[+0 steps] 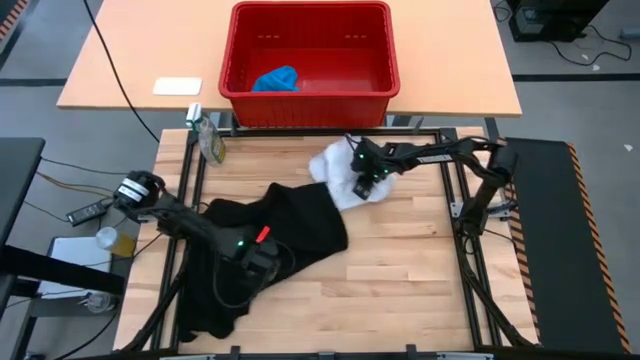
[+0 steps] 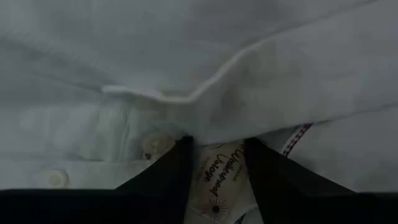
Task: Fold laundry
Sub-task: Fold the black shirt
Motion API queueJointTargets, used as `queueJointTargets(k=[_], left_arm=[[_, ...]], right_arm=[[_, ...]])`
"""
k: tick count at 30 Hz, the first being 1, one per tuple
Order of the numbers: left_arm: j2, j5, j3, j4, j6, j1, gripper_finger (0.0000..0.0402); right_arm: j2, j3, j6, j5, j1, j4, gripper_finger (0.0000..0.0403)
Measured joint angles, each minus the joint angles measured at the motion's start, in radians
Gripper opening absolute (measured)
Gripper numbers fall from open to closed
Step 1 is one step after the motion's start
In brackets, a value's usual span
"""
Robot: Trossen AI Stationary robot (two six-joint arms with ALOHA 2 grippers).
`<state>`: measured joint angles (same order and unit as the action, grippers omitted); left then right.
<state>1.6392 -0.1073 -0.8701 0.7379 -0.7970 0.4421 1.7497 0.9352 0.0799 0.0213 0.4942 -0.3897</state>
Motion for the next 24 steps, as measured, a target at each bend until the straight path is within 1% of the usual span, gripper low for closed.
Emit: queueJointTargets(k=[2, 4, 7, 11, 16, 21, 23, 24], left_arm=[[-0.012, -0.017, 0.0, 0.071, -0.023, 0.015, 0.0155], [-0.015, -0.053, 0.001, 0.096, -0.038, 0.022, 0.0155], [-0.015, -0.091, 0.001, 0.079, -0.046, 0.017, 0.0155], [-0.015, -0.12, 0.001, 0.016, -0.046, -0.005, 0.0155], [-0.03, -0.132, -0.013, -0.033, -0.004, -0.043, 0.0155], [-0.037, -0.157, -0.069, -0.038, 0.125, -0.06, 0.0155], [-0.037, -0.165, -0.099, -0.029, 0.173, -0.067, 0.0155], [-0.037, -0.169, -0.113, -0.026, 0.194, -0.07, 0.0155]], right_arm=[[-0.045, -0.018, 0.004, 0.011, 0.0, -0.095, 0.0162], [-0.1, -0.043, 0.022, 0.029, -0.014, -0.18, 0.0162], [-0.187, -0.076, 0.071, 0.057, -0.057, -0.304, 0.0162], [-0.302, -0.13, 0.173, 0.148, -0.148, -0.432, 0.0162], [-0.424, -0.184, 0.381, 0.291, -0.332, -0.534, 0.0162], [-0.52, -0.189, 0.664, 0.429, -0.594, -0.564, 0.0162], [-0.558, -0.164, 0.747, 0.448, -0.682, -0.566, 0.0162], [-0.582, -0.143, 0.774, 0.435, -0.713, -0.586, 0.0162]])
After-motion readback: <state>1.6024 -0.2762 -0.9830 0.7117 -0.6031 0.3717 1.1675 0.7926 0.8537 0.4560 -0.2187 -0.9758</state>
